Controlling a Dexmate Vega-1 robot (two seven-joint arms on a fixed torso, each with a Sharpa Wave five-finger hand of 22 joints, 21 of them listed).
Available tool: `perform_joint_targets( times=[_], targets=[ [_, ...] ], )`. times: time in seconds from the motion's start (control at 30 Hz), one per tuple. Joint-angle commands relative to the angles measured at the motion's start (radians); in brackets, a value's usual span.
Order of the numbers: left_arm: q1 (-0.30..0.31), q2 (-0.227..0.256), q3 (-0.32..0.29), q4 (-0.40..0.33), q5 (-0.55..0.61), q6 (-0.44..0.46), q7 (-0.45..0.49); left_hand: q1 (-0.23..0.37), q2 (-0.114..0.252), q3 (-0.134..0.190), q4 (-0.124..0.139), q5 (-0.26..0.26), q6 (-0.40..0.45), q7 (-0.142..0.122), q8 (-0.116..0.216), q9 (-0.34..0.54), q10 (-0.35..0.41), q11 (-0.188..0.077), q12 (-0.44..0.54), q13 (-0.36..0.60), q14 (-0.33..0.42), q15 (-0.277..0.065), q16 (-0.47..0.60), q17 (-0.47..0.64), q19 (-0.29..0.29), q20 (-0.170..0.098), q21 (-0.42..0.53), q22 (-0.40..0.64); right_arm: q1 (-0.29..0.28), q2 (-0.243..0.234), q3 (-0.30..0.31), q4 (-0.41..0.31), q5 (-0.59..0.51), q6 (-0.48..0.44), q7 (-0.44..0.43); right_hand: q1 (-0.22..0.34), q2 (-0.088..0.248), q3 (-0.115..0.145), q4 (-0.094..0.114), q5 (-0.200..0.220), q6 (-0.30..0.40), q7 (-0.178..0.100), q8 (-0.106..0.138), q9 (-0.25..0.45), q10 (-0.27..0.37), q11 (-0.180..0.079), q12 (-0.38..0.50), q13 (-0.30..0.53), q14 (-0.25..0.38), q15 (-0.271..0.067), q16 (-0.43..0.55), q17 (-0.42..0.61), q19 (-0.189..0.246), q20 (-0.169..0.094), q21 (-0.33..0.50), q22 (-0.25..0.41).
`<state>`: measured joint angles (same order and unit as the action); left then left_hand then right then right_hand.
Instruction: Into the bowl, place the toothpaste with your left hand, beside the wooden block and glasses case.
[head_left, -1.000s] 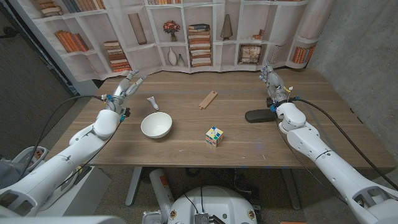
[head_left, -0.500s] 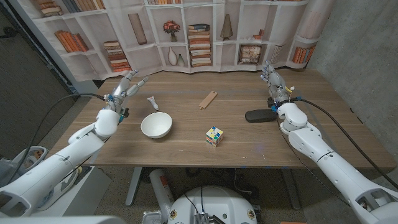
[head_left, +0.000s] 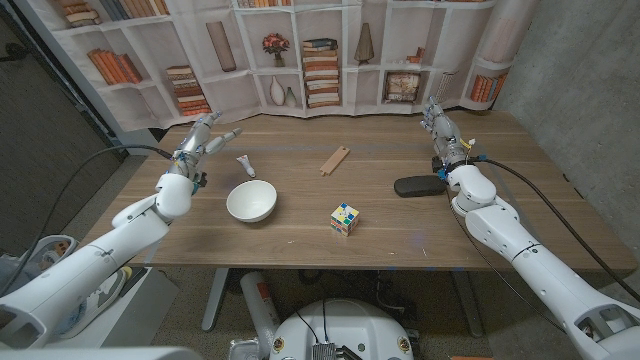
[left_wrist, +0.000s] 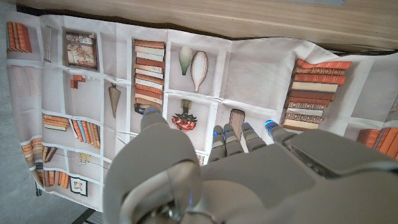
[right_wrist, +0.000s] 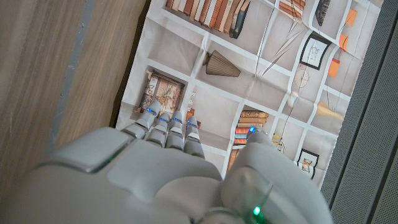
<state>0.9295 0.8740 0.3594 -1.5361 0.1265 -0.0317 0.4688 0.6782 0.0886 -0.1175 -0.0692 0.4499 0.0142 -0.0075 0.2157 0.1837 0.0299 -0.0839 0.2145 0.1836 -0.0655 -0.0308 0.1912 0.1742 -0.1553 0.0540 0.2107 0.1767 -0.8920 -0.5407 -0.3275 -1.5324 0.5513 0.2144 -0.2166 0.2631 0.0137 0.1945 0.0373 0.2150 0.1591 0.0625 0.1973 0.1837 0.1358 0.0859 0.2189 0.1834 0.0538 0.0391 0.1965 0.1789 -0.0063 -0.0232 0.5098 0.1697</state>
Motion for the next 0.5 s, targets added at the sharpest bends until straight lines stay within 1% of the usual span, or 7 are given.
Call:
perform_joint_targets(
  times=[0.03,0.17,0.27,0.5],
  targets=[
    [0.013,0.033,0.007,-0.062,0.052,0.089,0.011,0.026,0.0,0.0,-0.014,0.008,-0.001,-0.004,-0.005,0.006,0.0,-0.014,-0.003,0.006,0.0,-0.006,-0.004,0.003,0.006,0.0,-0.002,0.004,0.012,0.003,-0.003,0.007,-0.001,0.001,0.005,-0.005,0.001,-0.004,-0.001,-0.003,0.006,-0.001,0.0,0.005,0.01,0.001,0.003,0.004,0.009,0.002,-0.002,0.006,0.009,-0.004,-0.006,0.005],
    [0.027,0.039,-0.002,-0.085,0.051,0.118,0.015,0.039,-0.002,0.002,-0.022,0.01,-0.002,-0.006,-0.005,0.006,0.001,-0.016,-0.003,0.006,-0.001,-0.007,-0.004,0.003,0.007,0.0,-0.003,0.004,0.013,0.005,-0.001,0.011,0.002,0.002,0.006,-0.005,0.001,-0.005,-0.001,-0.003,0.006,-0.001,-0.001,0.005,0.009,0.002,0.003,0.004,0.009,0.001,-0.002,0.006,0.009,-0.003,-0.008,0.005],
    [0.04,0.043,-0.014,-0.093,0.038,0.121,0.018,0.049,-0.003,0.004,-0.028,0.011,-0.001,-0.005,-0.005,0.006,0.004,-0.017,-0.003,0.006,0.0,-0.008,-0.004,0.003,0.006,0.001,-0.003,0.004,0.014,0.006,0.001,0.014,0.004,0.005,0.008,-0.006,0.001,-0.005,-0.001,-0.003,0.006,-0.002,0.0,0.005,0.009,0.002,0.002,0.004,0.009,0.001,-0.002,0.006,0.008,-0.003,-0.01,0.005],
    [0.049,0.061,-0.012,-0.115,0.052,0.164,0.007,0.064,-0.005,0.007,-0.036,0.013,0.0,-0.008,-0.005,0.007,0.004,-0.019,-0.003,0.006,-0.001,-0.008,-0.005,0.004,0.008,0.002,-0.003,0.004,0.017,0.003,0.003,0.011,0.006,0.004,0.009,-0.007,0.001,-0.006,-0.001,-0.003,0.006,-0.002,-0.001,0.005,0.01,0.001,0.002,0.004,0.009,0.001,-0.002,0.006,0.008,-0.002,-0.013,0.005]
  ],
)
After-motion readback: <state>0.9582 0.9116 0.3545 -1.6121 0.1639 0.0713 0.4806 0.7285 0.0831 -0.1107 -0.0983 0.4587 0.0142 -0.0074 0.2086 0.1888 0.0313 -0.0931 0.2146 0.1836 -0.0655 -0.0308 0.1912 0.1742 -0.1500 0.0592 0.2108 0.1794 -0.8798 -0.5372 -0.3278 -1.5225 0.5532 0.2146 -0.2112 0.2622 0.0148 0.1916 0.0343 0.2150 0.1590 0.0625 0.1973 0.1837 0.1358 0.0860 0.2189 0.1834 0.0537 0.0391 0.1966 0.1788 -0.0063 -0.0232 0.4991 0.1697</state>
